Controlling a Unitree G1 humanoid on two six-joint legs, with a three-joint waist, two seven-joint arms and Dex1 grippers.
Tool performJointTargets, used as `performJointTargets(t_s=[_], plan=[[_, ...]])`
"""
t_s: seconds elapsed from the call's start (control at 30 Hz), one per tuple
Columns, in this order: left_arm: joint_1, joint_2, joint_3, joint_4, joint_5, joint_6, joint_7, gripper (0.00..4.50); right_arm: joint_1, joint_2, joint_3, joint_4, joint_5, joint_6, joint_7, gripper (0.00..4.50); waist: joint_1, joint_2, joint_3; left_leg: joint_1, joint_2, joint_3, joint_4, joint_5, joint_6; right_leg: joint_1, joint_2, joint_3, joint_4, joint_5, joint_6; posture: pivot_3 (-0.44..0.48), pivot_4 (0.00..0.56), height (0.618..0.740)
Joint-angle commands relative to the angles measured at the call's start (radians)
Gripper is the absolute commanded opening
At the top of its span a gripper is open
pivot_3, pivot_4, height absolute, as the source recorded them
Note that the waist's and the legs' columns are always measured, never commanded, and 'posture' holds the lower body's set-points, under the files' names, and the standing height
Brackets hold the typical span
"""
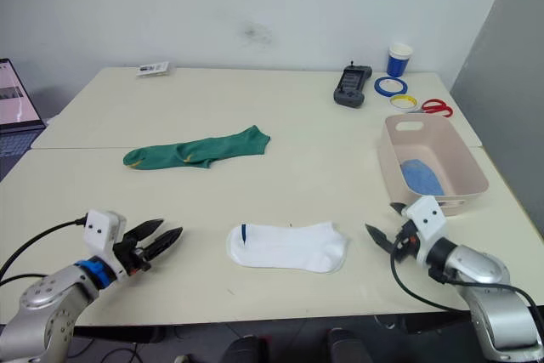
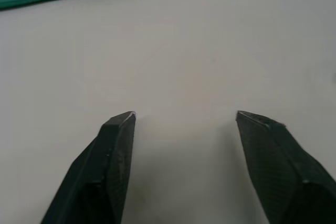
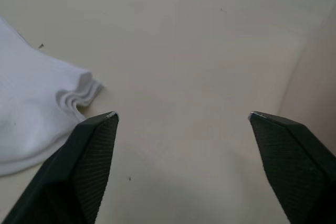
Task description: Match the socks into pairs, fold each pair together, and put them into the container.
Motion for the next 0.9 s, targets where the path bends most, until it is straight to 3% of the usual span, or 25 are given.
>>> performJointTargets(t_s=[0.03,0.07,0.2,0.4,0.5,0.67,0.87,0.9], plan=[[0.028,-0.003,0.036,-0.014,0.003,-0.047,0.004,4.20,0.050,0.010,-0.031,-0.034,-0.009,-0.047,-0.019,4.50,0.000,0.000,0.000,0.000,0.000,0.000,0.000,0.000,0.000,0.000,0.000,0.000,0.000,0.000,0.000,0.000,0.150,0.740],[0.036,-0.004,0.035,-0.014,0.004,-0.052,0.005,4.48,0.066,0.010,-0.032,-0.035,-0.009,-0.052,-0.019,4.50,0.000,0.000,0.000,0.000,0.000,0.000,0.000,0.000,0.000,0.000,0.000,0.000,0.000,0.000,0.000,0.000,0.150,0.740],[0.048,0.000,0.019,-0.043,0.000,-0.058,0.000,4.48,0.082,0.005,-0.033,-0.071,0.039,-0.006,-0.006,4.50,-0.001,0.000,0.000,0.000,0.000,0.000,0.000,0.000,0.000,0.000,0.000,0.000,0.000,0.000,0.000,0.000,0.150,0.740],[-0.033,0.043,-0.068,-0.175,-0.018,-0.006,-0.061,4.48,-0.060,-0.012,0.003,-0.129,0.184,0.233,-0.009,4.50,0.000,0.000,0.000,0.000,0.000,0.000,0.000,0.000,0.000,0.000,0.000,0.000,0.000,0.000,0.000,0.000,0.150,0.740],[-0.111,0.071,-0.123,-0.237,-0.053,0.049,-0.112,3.88,-0.156,-0.056,0.074,-0.146,0.224,0.390,0.008,4.50,0.000,0.000,0.000,0.000,-0.001,0.000,0.000,0.000,0.000,0.000,0.000,0.000,0.000,0.000,0.000,0.000,0.150,0.740],[-0.172,0.135,-0.228,-0.323,-0.045,0.101,-0.196,2.24,-0.267,-0.062,0.172,-0.072,0.221,0.480,0.013,4.50,-0.003,-0.001,0.000,-0.001,-0.002,0.000,-0.001,0.000,0.000,0.000,0.001,0.001,-0.001,0.000,0.000,0.000,0.150,0.740],[-0.210,0.133,-0.268,-0.351,-0.047,0.124,-0.197,0.18,-0.344,-0.069,0.275,0.001,0.221,0.571,0.043,4.50,-0.002,-0.001,0.000,-0.001,-0.002,0.000,0.000,0.000,0.000,0.000,0.001,0.000,0.000,0.000,0.000,0.000,0.150,0.740],[-0.206,0.135,-0.271,-0.356,-0.045,0.122,-0.201,0.04,-0.351,-0.069,0.284,0.007,0.223,0.578,0.046,4.50,-0.003,-0.001,0.000,0.000,-0.002,0.000,0.000,0.000,0.000,0.000,0.001,0.000,0.000,0.000,0.000,0.000,0.150,0.740]])
